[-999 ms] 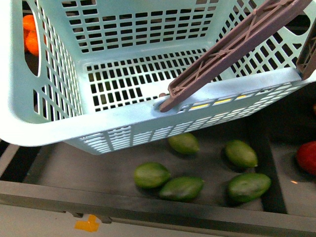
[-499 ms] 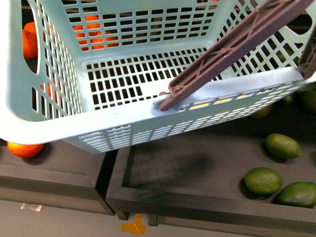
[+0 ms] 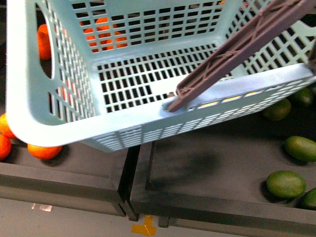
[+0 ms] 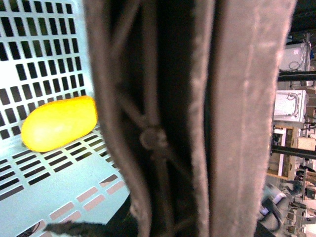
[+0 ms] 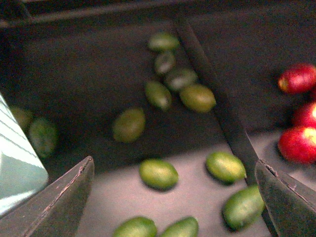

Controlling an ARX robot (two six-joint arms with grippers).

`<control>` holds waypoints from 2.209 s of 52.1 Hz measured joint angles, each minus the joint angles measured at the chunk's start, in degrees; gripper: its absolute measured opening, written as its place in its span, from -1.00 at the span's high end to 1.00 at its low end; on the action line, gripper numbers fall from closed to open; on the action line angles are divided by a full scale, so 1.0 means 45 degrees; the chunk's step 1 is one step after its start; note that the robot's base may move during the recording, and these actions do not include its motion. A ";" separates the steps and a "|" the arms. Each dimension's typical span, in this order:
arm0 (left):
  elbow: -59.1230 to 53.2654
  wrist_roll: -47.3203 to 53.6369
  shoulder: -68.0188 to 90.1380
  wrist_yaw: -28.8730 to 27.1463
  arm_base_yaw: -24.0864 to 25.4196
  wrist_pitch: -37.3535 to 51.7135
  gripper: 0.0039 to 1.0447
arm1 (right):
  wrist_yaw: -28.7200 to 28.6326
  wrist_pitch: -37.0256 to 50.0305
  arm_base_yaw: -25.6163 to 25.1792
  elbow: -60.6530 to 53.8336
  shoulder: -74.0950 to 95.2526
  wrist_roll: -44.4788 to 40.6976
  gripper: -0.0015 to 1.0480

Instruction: Pick mango and avocado into basket

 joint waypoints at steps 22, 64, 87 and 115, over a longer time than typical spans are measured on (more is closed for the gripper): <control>0.0000 -0.0024 0.0000 -0.0175 0.0015 0.0000 0.71 | -0.7276 0.0957 -0.4940 0.2914 0.8116 -0.6373 -0.83; 0.0000 -0.0019 0.0000 -0.0015 -0.0015 0.0000 0.71 | -0.6271 -0.2871 -0.3045 0.9996 1.6592 -1.2298 -0.83; 0.0000 -0.0015 0.0000 -0.0092 -0.0010 0.0000 0.71 | -0.5493 -0.3283 -0.2861 1.1370 1.8146 -1.2075 -0.83; 0.0000 -0.0019 0.0000 -0.0063 -0.0015 0.0000 0.71 | -0.5455 -0.2895 -0.2778 1.1443 1.8535 -1.1662 0.02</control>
